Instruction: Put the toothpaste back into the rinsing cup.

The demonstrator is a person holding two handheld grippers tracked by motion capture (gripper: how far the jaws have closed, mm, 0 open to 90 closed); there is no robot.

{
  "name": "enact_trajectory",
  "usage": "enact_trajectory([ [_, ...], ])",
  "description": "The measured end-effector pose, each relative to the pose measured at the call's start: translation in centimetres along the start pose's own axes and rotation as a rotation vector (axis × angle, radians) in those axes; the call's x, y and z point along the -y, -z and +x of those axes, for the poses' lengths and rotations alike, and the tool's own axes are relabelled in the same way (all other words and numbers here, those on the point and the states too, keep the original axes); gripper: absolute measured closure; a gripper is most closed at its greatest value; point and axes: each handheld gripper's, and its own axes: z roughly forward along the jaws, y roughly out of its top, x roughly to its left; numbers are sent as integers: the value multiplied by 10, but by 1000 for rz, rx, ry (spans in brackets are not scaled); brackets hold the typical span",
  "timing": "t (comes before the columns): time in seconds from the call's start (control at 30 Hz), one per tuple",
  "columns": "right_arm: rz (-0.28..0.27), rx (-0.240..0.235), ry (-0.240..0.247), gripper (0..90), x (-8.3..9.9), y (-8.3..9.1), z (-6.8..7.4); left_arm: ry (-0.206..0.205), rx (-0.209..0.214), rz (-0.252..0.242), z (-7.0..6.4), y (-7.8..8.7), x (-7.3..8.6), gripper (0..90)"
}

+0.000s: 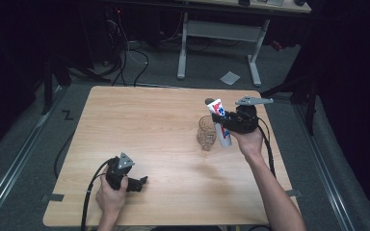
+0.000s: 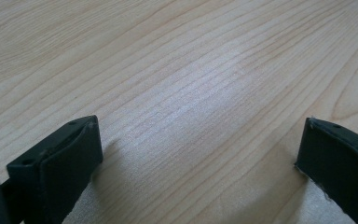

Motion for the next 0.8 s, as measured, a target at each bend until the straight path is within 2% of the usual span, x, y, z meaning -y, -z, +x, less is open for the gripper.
enact_trajectory([
  [0.23, -7, 10, -22, 642, -7, -5, -5, -1, 0, -1, 0, 0, 0, 3],
  [0.3, -20, 26, -27, 641, -9, -6, -6, -3, 1, 0, 0, 0, 0, 4],
  [0.5, -42, 25, -60, 640, -14, -8, -13, -1, 2, 0, 0, 0, 0, 4],
  [0.8, -39, 87, -24, 638, -31, -8, -9, -13, 12, 1, -1, 0, 0, 6],
])
